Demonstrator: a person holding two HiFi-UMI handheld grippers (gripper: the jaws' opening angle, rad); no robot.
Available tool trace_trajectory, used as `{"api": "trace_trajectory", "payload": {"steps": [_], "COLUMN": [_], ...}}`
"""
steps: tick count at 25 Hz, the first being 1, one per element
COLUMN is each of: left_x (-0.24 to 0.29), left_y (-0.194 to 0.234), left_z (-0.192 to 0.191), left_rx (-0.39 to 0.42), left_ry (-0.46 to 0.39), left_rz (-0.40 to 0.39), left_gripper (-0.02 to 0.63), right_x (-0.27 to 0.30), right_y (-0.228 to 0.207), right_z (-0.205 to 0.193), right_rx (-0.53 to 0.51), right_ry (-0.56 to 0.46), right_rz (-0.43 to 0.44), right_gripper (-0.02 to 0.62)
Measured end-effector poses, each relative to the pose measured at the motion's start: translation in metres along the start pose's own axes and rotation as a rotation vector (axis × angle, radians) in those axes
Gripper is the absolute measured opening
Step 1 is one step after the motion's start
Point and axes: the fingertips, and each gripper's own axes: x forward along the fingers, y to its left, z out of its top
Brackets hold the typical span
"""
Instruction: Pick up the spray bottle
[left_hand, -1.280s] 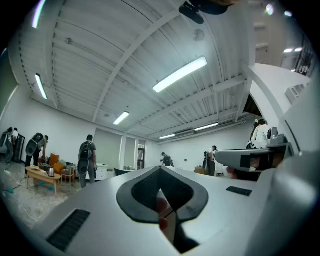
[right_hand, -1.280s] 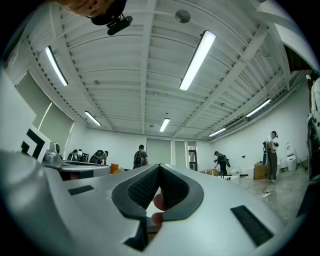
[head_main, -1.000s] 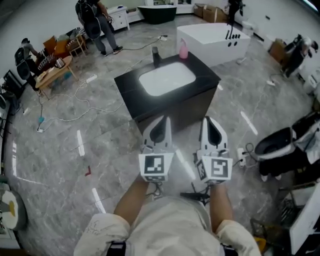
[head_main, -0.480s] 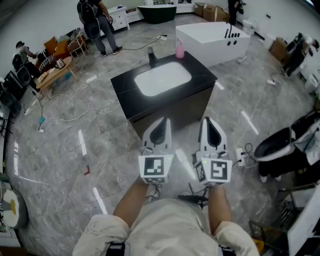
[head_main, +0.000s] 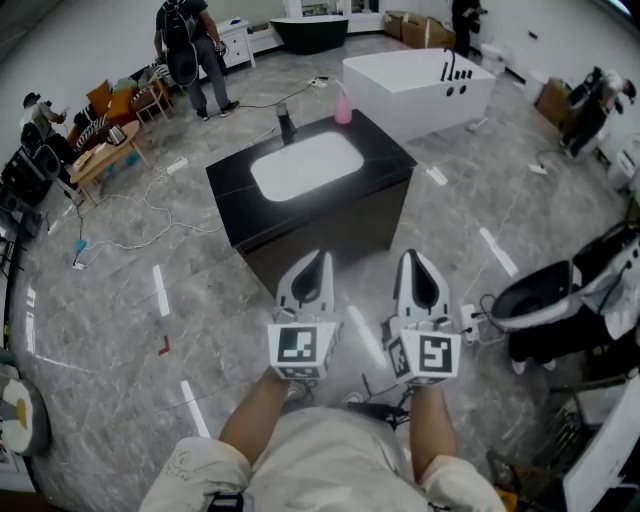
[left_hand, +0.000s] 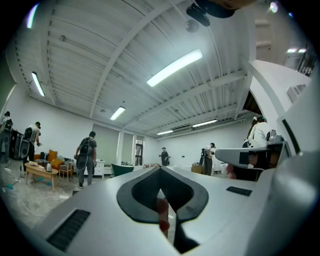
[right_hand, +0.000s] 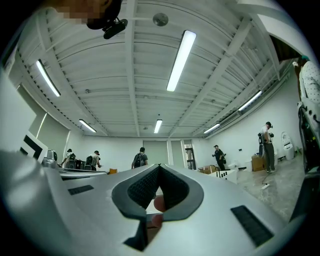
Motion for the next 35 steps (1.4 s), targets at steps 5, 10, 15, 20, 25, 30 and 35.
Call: {"api": "trace_trajectory", "payload": {"steps": [5, 10, 15, 20, 25, 30, 35], "left_x": [0.007, 0.016, 0.032, 0.055, 0.091, 0.125, 0.156], "left_y": [-0.015, -0.019, -0.015, 0.004, 0.029, 0.058, 0.086], "left_z": [-0.006, -0.01, -0.009, -0.016, -0.023, -0.027, -0.024], "left_rx": [-0.004, -0.005, -0.014, -0.032, -0.023, -0.026, -0.023], "left_ry": [0.015, 0.024, 0.012, 0.009, 0.015, 0.014, -0.005], "left_rz": [0.012, 0.009, -0.011, -0.011, -0.016, -0.02, -0.031], "left_gripper": [0.002, 0.002, 0.002, 0.002, 0.002, 0.002, 0.002], "right_x": [-0.001, 0.004, 0.019, 0.045, 0.089, 0.136, 0.177], "right_y": [-0.016, -0.02, -0.024, -0.022, -0.018, -0.006, 0.001], "right_z": [0.0, -0.001, -0.003, -0.012, -0.024, -0.036, -0.046], "right_rx": [0.01, -0.003, -0.012, -0.037, -0.06, -0.081, -0.086], "right_ry": [0.002, 0.012, 0.007, 0.017, 0.027, 0.041, 0.048], "right_rz": [0.013, 0.014, 0.001, -0.006, -0.011, 0.008, -0.001], "right_gripper": [0.005, 0.005, 0.005, 0.005, 0.005, 0.005, 0.004]}}
